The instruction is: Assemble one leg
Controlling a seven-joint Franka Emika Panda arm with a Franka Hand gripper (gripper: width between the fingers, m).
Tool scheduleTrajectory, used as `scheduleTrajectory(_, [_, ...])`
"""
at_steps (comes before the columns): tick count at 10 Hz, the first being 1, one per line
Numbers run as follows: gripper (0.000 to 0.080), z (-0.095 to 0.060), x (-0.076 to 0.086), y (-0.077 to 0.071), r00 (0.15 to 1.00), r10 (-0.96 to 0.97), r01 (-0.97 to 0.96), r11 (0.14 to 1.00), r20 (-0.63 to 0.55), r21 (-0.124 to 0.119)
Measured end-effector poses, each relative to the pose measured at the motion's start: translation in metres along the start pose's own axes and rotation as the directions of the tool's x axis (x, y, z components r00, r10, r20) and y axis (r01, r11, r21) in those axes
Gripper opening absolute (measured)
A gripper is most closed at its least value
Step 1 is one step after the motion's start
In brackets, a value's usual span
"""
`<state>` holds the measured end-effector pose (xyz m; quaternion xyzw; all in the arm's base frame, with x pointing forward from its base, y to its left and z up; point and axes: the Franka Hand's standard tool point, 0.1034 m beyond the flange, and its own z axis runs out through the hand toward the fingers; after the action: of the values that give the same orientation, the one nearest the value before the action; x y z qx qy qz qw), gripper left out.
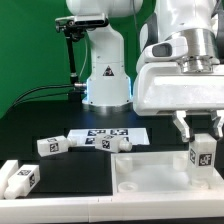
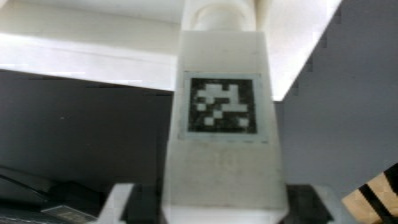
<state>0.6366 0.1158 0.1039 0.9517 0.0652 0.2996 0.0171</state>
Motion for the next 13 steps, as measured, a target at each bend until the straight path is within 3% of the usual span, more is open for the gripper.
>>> scheduleTrajectory(8, [0.0287,0.0059,-0.002,-0.0004,0.999,-0.008,0.008,1.0,-0.036,-0.006])
scheduleTrajectory(9, [0.0357,0.0061,-0.0024,-0.0004,0.999,-0.009,0.009,1.0,-0.034,-0.006])
scheduleTrajectory(10, [0.0357,0.0065,-0.0037,0.0004,1.0,-0.009,0.009,1.0,-0.005,-0.005])
scheduleTrajectory(11, [0.0542,0.0042,-0.0002,0.003,1.0,-0.005,0.005,1.0,0.027,-0.005])
scheduleTrajectory(12, [0.0616,0.0044,0.0015,0.0053,0.997,0.001,-0.001,1.0,0.076,-0.004])
scheduleTrajectory(13, [0.0616,0.0052,0.0009,0.0067,0.988,0.008,-0.007,1.0,0.156,-0.002])
